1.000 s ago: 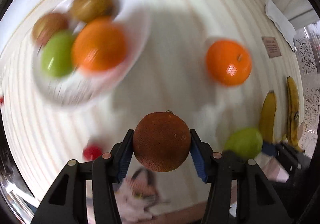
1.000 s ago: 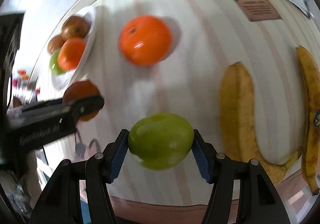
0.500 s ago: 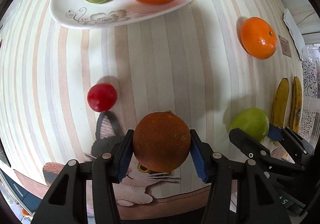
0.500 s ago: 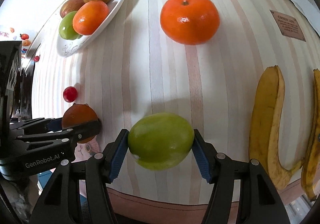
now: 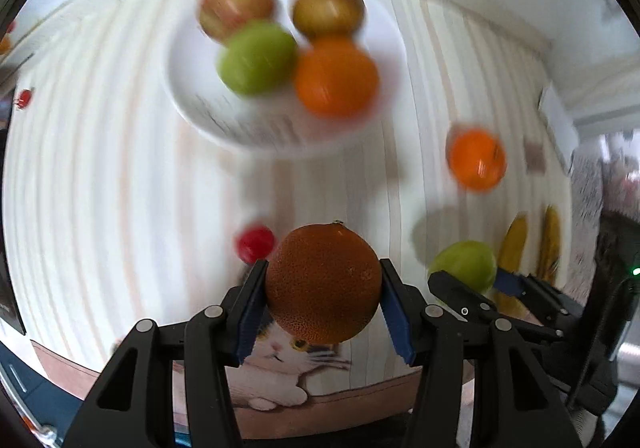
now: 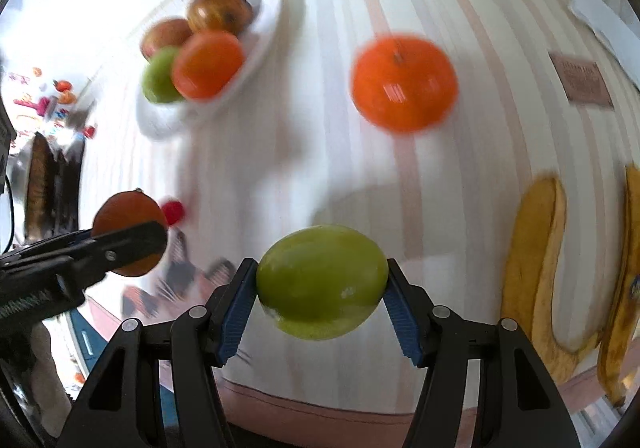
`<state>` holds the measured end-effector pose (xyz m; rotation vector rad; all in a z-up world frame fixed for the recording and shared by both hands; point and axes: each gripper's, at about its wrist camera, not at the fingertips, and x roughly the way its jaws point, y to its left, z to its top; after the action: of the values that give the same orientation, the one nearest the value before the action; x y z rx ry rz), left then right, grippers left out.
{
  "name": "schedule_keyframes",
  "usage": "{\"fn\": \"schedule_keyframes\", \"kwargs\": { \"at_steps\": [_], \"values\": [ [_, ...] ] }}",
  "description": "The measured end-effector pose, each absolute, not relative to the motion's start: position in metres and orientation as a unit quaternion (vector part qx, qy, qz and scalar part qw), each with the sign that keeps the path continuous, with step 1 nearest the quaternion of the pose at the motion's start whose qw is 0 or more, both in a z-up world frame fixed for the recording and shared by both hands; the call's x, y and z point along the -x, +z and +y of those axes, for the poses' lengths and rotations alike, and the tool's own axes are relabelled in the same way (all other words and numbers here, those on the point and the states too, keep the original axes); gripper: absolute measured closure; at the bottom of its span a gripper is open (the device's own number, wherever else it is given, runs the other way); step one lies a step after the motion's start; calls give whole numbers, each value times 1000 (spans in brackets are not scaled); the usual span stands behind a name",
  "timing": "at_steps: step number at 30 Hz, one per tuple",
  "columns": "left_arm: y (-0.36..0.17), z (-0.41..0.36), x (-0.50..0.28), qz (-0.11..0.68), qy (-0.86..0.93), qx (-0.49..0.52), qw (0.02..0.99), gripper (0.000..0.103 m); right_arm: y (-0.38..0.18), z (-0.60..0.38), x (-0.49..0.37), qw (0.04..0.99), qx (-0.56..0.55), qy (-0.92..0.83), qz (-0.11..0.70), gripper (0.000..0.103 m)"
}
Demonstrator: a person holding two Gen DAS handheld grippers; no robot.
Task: Organize fruits
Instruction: 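Carry both fruits to the plate and release them onto the pile, then lift both open tools away from the plate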
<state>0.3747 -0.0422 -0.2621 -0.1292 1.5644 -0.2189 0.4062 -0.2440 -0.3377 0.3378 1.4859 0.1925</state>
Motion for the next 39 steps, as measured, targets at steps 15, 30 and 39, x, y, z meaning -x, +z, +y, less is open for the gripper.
{"fn": "schedule_keyframes", "kwargs": {
  "at_steps": [15,30,39],
  "values": [
    [-275,45,-511,715,-31,135,686,52,-293,-159,-558,763,-128,133,620,39],
    [-311,41,-525,745,-34,161,646,52,-317,-129,-593,751,-109,125,640,38],
    [-304,45,-530,741,-45,179,645,36,-310,-134,-592,752,-130,116,636,36]
  ]
}}
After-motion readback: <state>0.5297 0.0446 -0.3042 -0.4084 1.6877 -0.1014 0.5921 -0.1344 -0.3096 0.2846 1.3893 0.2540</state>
